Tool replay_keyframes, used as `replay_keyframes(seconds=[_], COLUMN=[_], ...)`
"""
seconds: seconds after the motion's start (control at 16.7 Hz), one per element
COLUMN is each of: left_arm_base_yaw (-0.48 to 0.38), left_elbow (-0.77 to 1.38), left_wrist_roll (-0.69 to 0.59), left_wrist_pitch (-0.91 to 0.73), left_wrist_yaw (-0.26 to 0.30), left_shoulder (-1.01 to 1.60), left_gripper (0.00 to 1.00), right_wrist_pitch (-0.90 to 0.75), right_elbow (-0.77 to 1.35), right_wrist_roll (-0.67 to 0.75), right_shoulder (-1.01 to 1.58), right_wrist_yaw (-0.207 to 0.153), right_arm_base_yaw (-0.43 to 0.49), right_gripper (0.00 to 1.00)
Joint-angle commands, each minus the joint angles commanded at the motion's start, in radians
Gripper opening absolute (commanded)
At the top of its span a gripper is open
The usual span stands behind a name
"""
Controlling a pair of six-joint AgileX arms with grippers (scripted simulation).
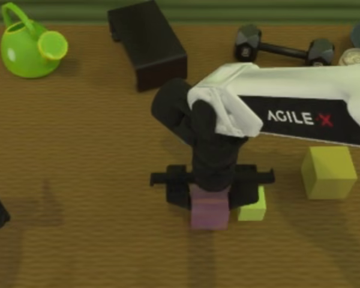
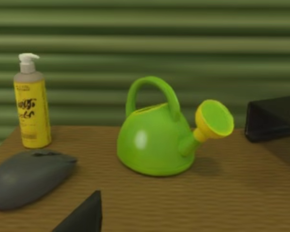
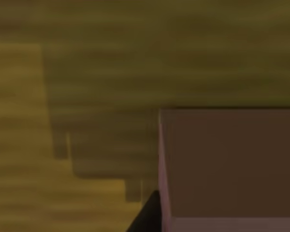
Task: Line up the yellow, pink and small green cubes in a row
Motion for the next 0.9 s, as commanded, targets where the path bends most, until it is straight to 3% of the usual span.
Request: replay_keyframes(seconds=[0.18,0.24,0.9], left_arm_base_yaw=[0.000,0.000,0.000], left_elbow=[0.000,0.000,0.000], left_wrist_roll=[0.000,0.000,0.000], left_wrist_pitch=[0.000,0.000,0.000], left_wrist_yaw=[0.000,0.000,0.000], left_shoulder=[0.000,0.000,0.000], left_gripper=[1.00,1.00,1.00], right_wrist_pitch=[0.000,0.000,-0.042], right_elbow=[0.000,0.000,0.035], right_wrist_roll=[0.000,0.000,0.001], right_shoulder=[0.000,0.000,-0.011], right_wrist_yaw=[0.000,0.000,0.000], right_arm_base_yaw=[0.000,0.000,0.002], right_gripper=[0.98,1.00,1.00])
